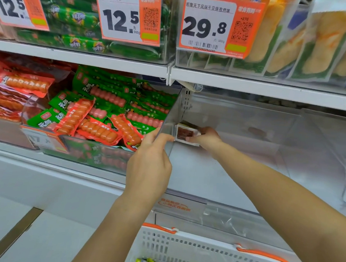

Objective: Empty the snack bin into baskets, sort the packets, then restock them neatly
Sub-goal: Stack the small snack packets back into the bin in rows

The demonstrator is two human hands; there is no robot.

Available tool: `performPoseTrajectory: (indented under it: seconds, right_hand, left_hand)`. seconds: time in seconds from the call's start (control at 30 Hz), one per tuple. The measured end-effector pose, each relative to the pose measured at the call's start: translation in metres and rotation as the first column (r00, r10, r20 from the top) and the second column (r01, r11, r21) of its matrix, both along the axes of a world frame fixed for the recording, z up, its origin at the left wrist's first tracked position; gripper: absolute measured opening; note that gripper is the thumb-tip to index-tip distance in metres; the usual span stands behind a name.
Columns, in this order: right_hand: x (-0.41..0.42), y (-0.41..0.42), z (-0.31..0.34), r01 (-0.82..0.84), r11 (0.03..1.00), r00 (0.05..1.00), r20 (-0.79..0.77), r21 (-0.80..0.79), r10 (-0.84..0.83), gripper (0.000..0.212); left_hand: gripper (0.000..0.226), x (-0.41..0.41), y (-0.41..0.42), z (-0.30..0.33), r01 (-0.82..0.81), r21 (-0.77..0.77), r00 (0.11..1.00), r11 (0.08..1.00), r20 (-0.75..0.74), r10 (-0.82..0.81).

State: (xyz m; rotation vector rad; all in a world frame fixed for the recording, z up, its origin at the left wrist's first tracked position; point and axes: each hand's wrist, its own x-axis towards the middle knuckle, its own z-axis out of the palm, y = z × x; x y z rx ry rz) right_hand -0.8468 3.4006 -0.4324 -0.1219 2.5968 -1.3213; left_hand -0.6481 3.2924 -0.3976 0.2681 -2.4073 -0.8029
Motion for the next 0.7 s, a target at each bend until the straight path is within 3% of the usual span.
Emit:
performPoseTrajectory:
  seconds: [0.13,0.37,0.47,0.7]
  right_hand:
    - [0.0,0.012,0.008,-0.081,0.994,0.992,0.094,-0.071,0.087,0.042]
    - [-0.001,0.021,0.01,-0.077,0.979,0.965,0.232,-0.19,0.121,0.038]
    - [-0.001,0.017,0.009,-0.039,0.984,0.972,0.224,-0.174,0.078,0.032]
    - [0.007,0.0,0.002,0.012,0.999,0.997,0.075,0.035,-0.015,0.054]
  left_hand:
    - [0.04,0.0,0.0,-0.001,0.001,0.014,1.0,1.0,-0.006,-0.001]
    - [0.039,0.0,0.0,0.0,0.002,0.006,1.0,1.0,-0.011,-0.002]
    - [0.038,0.0,0.0,0.0,-0.005,0.002,1.0,1.0,-0.001,0.005]
    - [0.035,0.0,0.0,0.0,-0.012,-0.002,1.0,1.0,-0.004,0.012]
